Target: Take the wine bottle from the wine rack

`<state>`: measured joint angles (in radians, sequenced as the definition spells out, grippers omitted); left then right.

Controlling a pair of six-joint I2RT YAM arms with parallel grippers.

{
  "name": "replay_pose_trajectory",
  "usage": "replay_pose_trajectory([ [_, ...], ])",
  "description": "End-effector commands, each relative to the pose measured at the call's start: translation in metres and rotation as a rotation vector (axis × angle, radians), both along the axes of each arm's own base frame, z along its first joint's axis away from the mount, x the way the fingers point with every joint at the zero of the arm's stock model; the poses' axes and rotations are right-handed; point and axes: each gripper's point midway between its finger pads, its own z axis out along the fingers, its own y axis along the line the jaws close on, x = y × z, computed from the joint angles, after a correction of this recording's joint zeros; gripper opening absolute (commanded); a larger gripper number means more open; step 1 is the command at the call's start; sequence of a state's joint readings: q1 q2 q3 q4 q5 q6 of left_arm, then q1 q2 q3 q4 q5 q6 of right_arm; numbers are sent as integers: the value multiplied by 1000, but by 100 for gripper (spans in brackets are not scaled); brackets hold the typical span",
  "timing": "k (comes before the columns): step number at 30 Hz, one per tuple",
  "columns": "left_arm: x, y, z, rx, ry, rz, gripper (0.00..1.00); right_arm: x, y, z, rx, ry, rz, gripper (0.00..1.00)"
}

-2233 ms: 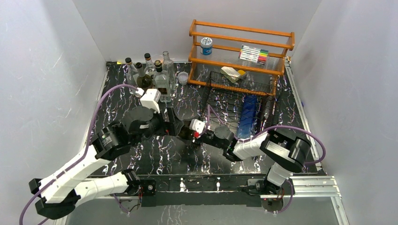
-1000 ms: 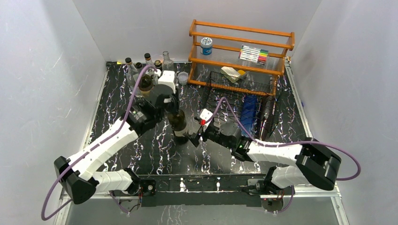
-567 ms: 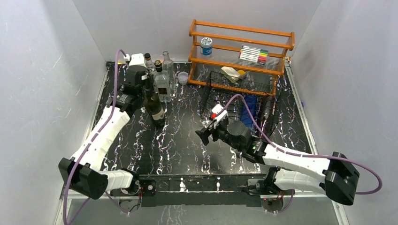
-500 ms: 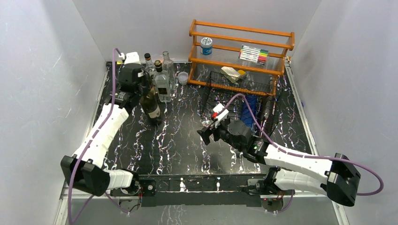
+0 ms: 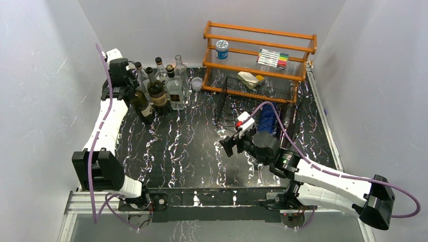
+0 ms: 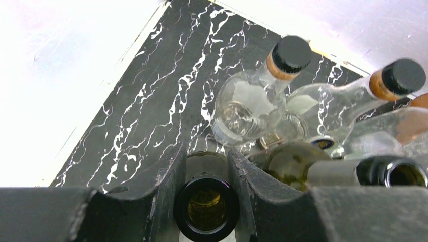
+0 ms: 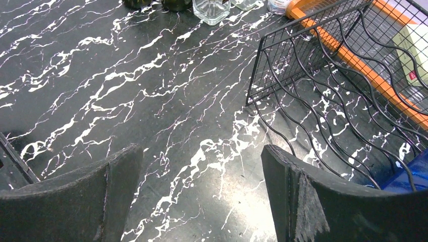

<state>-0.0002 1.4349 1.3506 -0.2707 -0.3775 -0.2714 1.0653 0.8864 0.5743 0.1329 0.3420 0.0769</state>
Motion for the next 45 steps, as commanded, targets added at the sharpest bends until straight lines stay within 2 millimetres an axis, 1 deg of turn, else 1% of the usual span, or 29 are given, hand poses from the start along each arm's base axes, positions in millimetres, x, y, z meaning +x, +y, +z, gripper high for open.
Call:
replay_pose_trajectory([
  [1, 31, 2, 66, -9, -233, -5, 0, 0, -8, 14, 38, -16, -29, 98],
  [4, 40, 2, 64, 1, -235, -12, 0, -1, -11, 16, 47, -20, -32, 98],
  [10, 48, 2, 66, 34, -266, -37, 0, -2, -16, 13, 41, -11, -45, 98],
  [11, 48, 1, 65, 35, -263, -40, 6, -2, -16, 11, 39, -7, -46, 98],
  [12, 48, 0, 63, 34, -258, -46, 13, -3, -17, 10, 38, -4, -45, 98],
  [14, 47, -2, 59, 30, -251, -63, 34, -3, -17, 10, 39, 2, -46, 98],
  [15, 46, -4, 56, 28, -247, -71, 47, -4, -17, 10, 41, 4, -46, 98],
  [16, 44, -5, 54, 24, -245, -78, 58, -4, -17, 11, 44, 4, -46, 98],
  [17, 42, -6, 53, 21, -247, -85, 66, -4, -17, 12, 45, 4, -46, 98],
  [18, 39, -7, 50, 17, -247, -89, 73, -4, -17, 13, 48, 3, -48, 98],
  [20, 33, -9, 48, 3, -249, -91, 83, -4, -18, 16, 51, 0, -51, 98],
  [23, 23, -13, 50, -21, -242, -99, 92, -3, -19, 22, 53, -5, -54, 98],
  [24, 19, -14, 52, -30, -241, -99, 94, -3, -20, 24, 56, -7, -56, 98],
  [25, 17, -16, 48, -47, -230, -106, 95, -3, -20, 27, 59, -10, -56, 98],
  [26, 9, -19, 55, -63, -248, -113, 96, -3, -21, 29, 60, -12, -57, 98],
  [27, 3, -23, 58, -80, -256, -124, 97, -3, -21, 31, 62, -15, -58, 98],
  [30, -15, -34, 57, -143, -266, -158, 98, -3, -23, 36, 62, -25, -61, 98],
  [33, -34, -50, 51, -203, -266, -221, 98, -3, -26, 38, 54, -30, -69, 98],
  [34, -40, -55, 44, -222, -255, -241, 98, -2, -27, 39, 55, -33, -72, 98],
  [35, -46, -59, 42, -233, -254, -262, 98, -2, -28, 40, 55, -34, -74, 98],
  [38, -62, -73, 28, -293, -225, -310, 98, -3, -30, 42, 59, -38, -80, 98],
  [42, -78, -111, 9, -435, -182, -434, 98, 0, -36, 44, 67, -44, -111, 98],
  [45, -91, -150, -11, -526, -140, -537, 96, 4, -41, 45, 65, -46, -146, 98],
])
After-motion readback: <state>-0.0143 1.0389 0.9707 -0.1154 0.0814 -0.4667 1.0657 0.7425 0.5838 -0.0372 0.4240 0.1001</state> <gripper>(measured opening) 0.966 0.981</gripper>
